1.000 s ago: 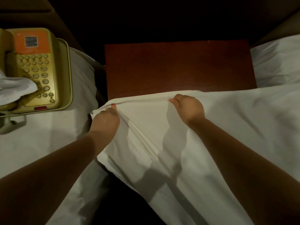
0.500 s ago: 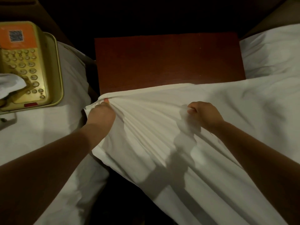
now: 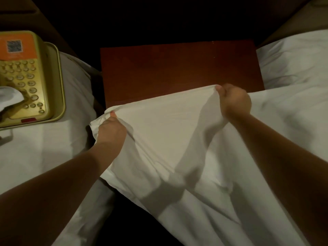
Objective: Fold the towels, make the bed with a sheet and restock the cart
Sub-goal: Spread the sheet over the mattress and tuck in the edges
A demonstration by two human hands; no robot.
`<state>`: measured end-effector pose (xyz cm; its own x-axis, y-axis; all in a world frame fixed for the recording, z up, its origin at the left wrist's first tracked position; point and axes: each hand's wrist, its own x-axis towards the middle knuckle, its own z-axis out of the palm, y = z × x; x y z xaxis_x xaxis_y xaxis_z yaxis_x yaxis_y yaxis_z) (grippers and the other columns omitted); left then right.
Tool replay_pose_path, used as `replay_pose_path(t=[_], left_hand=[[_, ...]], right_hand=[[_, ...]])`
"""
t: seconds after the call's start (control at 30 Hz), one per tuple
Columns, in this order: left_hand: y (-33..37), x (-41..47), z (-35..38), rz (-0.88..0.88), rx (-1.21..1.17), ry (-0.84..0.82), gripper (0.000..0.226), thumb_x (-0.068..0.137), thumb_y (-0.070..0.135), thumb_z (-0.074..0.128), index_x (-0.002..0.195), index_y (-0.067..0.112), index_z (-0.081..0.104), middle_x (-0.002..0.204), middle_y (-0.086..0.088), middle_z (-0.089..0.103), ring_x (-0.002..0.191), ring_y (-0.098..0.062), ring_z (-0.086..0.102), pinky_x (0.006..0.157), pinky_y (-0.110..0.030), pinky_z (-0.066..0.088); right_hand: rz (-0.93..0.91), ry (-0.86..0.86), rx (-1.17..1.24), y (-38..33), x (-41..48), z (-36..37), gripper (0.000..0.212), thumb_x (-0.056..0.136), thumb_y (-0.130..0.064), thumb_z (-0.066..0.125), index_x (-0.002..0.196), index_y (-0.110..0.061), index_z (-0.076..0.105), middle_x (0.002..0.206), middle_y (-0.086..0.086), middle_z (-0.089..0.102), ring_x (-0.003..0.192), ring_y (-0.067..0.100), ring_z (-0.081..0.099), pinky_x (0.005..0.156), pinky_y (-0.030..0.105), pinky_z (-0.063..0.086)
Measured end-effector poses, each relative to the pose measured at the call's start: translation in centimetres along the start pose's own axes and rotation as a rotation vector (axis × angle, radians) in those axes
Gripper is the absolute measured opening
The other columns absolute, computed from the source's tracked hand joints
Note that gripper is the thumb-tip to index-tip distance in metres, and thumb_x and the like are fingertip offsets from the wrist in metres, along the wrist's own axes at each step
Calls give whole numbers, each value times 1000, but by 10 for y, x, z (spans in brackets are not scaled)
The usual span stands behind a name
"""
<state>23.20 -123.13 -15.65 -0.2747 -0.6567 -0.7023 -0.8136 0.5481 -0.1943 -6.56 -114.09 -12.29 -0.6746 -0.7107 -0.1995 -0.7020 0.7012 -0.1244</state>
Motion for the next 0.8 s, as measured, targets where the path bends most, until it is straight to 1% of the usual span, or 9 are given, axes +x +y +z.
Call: replay_pose_path(t=[0.03, 0.13, 0.27, 0.4, 0.5, 0.53, 0.63, 0.73, 0.8], left_hand=[[0, -1, -1, -8, -48, 1, 48, 102, 9, 29, 145, -5, 12, 143, -22, 37, 129, -31, 42, 103, -36, 34], [0, 3, -1, -67, -116, -22, 48, 104, 12, 29, 146, -1, 10, 147, -18, 32, 133, -26, 39, 111, -33, 26], [-1, 8, 4, -143, -197, -19, 48, 104, 13, 27, 146, -1, 9, 148, -18, 29, 134, -26, 38, 112, -34, 27], [-4, 12, 6, -134, -230, -48, 47, 104, 13, 29, 146, -1, 13, 148, -19, 30, 134, -28, 36, 112, -36, 27], [-3, 9, 3, -119, -221, -63, 45, 104, 11, 26, 146, -1, 13, 149, -19, 28, 137, -29, 32, 115, -36, 20], [-2, 7, 2, -107, -216, -26, 45, 104, 9, 24, 146, -1, 12, 149, -19, 27, 137, -28, 32, 115, -36, 19], [-3, 4, -1, -160, -320, 17, 43, 102, 3, 24, 144, -5, 16, 143, -24, 35, 131, -32, 40, 106, -37, 33], [-4, 8, 6, -116, -218, 98, 47, 100, -2, 20, 144, -12, 7, 144, -25, 33, 130, -31, 42, 104, -39, 36], [-7, 12, 10, -92, -152, 132, 49, 94, -8, 15, 143, -13, 14, 145, -21, 34, 130, -27, 43, 103, -37, 39]], right_hand=[[-3, -30, -14, 0, 7, 1, 46, 103, -42, 29, 101, -8, 59, 83, 5, 52, 79, 21, 51, 71, 31, 40], [-11, -143, -57, 4, 19, 12, 47, 101, -45, 33, 103, -7, 62, 86, 7, 55, 84, 24, 55, 74, 33, 43], [12, -237, -28, 9, 22, 29, 46, 98, -48, 39, 107, -11, 66, 101, 11, 66, 82, 21, 52, 72, 31, 42], [-41, -223, -38, 13, 22, 30, 47, 99, -46, 37, 114, -11, 65, 109, 13, 66, 91, 26, 57, 74, 31, 40], [-45, -205, -96, 14, 22, 30, 49, 99, -48, 37, 113, -12, 66, 105, 12, 67, 88, 25, 57, 74, 32, 43], [-40, -190, -105, 14, 22, 30, 49, 98, -49, 37, 112, -12, 66, 105, 12, 67, 90, 27, 59, 75, 33, 43], [-40, -102, -50, 15, 18, 35, 42, 96, -47, 45, 111, -11, 61, 109, 13, 61, 97, 29, 55, 78, 35, 44], [-46, -18, -4, 15, 14, 41, 35, 93, -41, 54, 114, -13, 56, 118, 13, 53, 107, 30, 48, 89, 39, 42], [-48, -5, 35, 16, 12, 43, 34, 93, -39, 56, 114, -13, 56, 121, 13, 51, 110, 30, 45, 92, 39, 41]])
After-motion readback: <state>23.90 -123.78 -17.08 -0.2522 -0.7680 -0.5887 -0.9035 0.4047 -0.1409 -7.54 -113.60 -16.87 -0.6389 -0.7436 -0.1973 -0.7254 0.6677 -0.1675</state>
